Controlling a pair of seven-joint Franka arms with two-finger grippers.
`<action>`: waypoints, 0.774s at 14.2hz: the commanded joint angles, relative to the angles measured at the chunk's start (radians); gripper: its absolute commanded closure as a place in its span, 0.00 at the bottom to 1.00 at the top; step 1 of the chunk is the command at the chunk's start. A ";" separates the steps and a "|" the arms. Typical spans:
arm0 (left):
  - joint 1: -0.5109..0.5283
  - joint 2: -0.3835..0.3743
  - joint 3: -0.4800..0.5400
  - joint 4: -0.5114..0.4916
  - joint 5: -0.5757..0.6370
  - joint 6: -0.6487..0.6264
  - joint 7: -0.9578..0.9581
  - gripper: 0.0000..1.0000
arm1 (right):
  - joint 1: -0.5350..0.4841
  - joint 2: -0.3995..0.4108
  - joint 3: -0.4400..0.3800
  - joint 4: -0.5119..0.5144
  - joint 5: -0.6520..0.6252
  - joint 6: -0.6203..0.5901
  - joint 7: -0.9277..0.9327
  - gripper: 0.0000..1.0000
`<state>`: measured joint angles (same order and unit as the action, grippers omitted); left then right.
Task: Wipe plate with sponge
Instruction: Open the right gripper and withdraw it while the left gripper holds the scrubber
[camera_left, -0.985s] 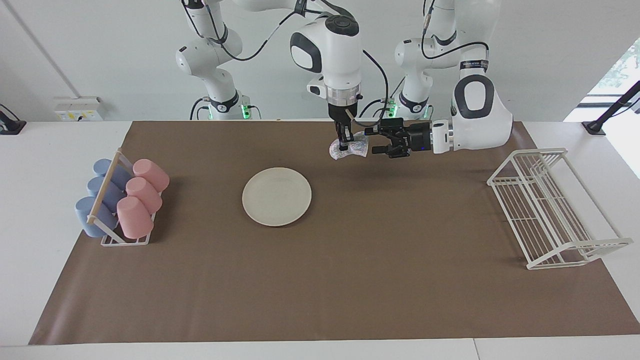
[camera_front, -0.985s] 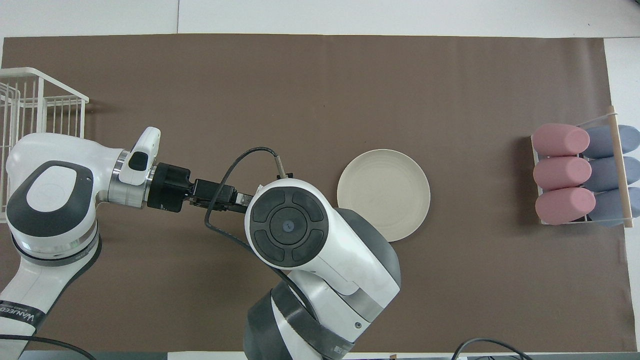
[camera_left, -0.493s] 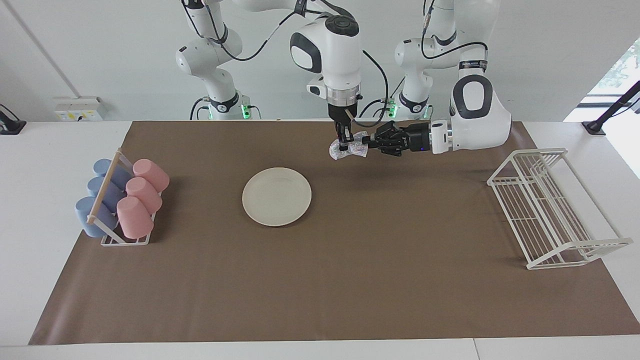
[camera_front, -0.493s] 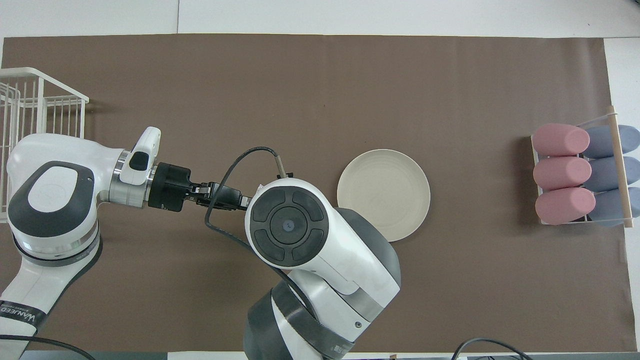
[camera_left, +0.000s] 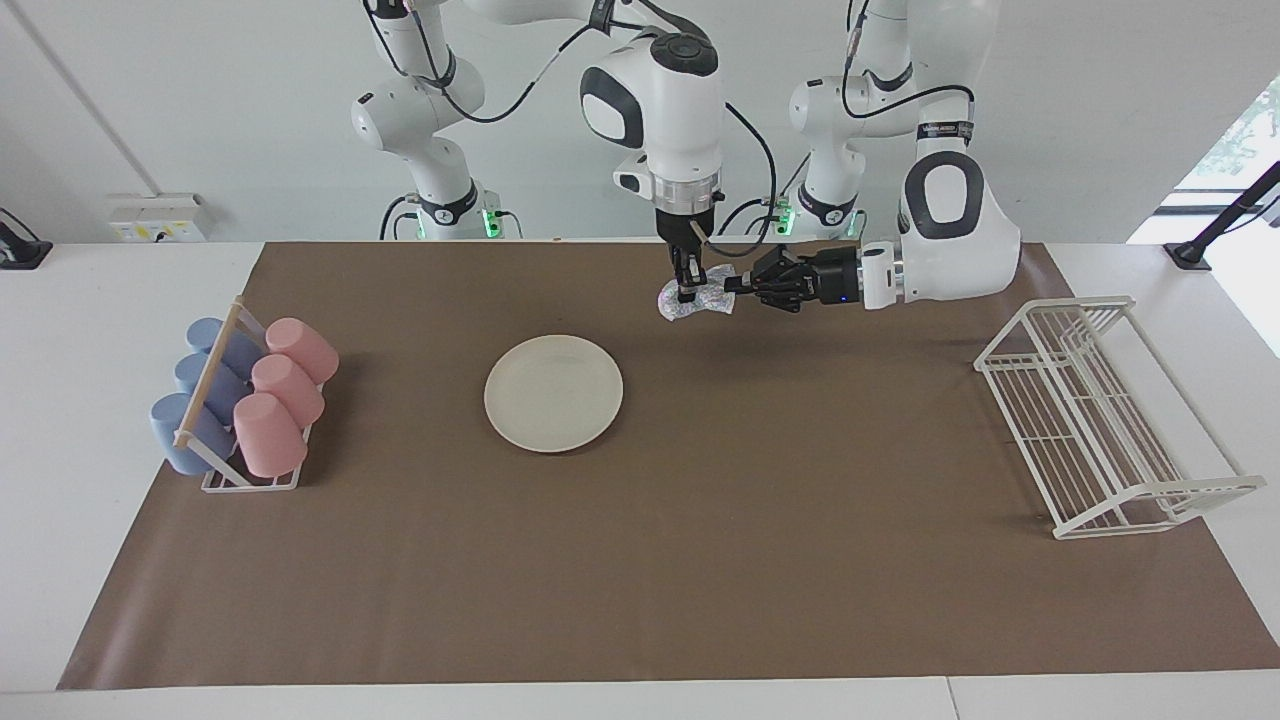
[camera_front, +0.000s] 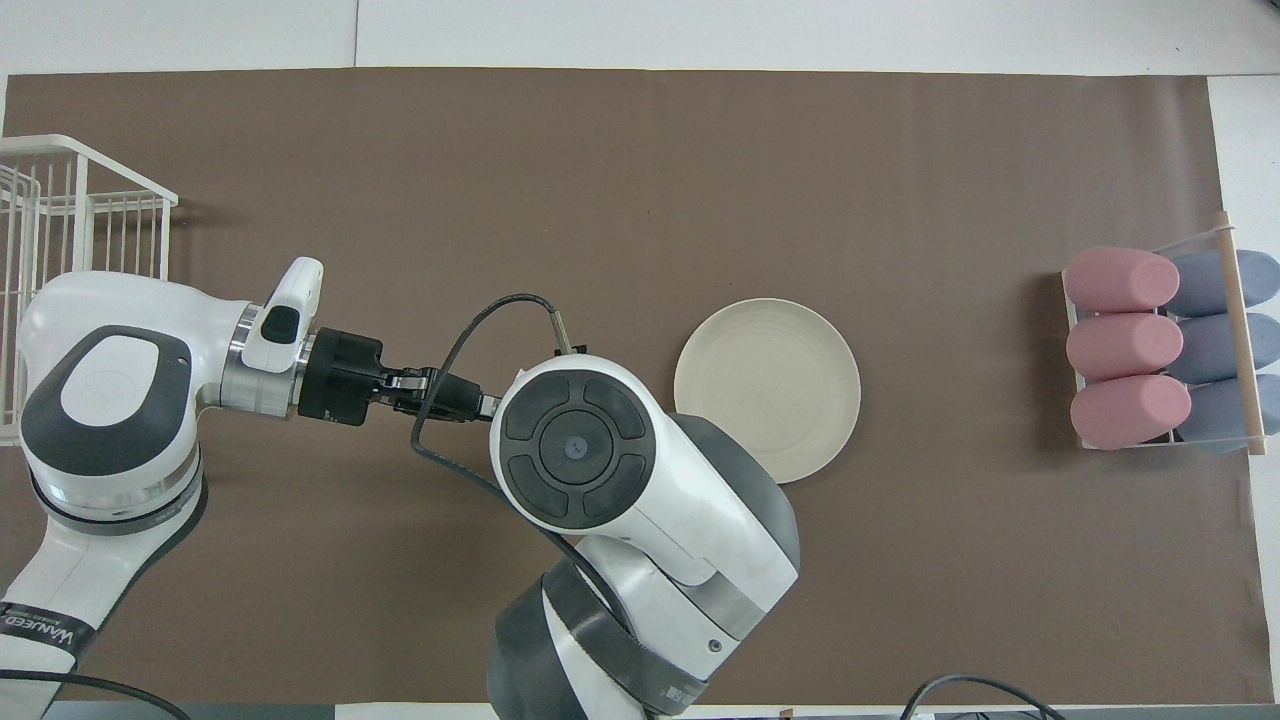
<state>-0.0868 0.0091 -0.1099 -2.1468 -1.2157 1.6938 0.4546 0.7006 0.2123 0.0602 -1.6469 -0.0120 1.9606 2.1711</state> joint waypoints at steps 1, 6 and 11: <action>-0.014 -0.038 0.013 -0.039 -0.019 0.017 0.004 1.00 | -0.015 -0.011 0.006 -0.023 -0.011 -0.006 -0.049 0.00; -0.014 -0.038 0.015 -0.039 -0.019 0.017 -0.005 1.00 | -0.103 -0.057 0.004 -0.040 -0.011 -0.044 -0.344 0.00; -0.001 -0.035 0.021 -0.028 0.002 0.024 -0.063 1.00 | -0.237 -0.169 0.004 -0.077 -0.011 -0.253 -0.931 0.00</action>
<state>-0.0859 0.0078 -0.0970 -2.1494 -1.2156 1.6990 0.4254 0.4976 0.1219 0.0546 -1.6715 -0.0165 1.7697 1.3989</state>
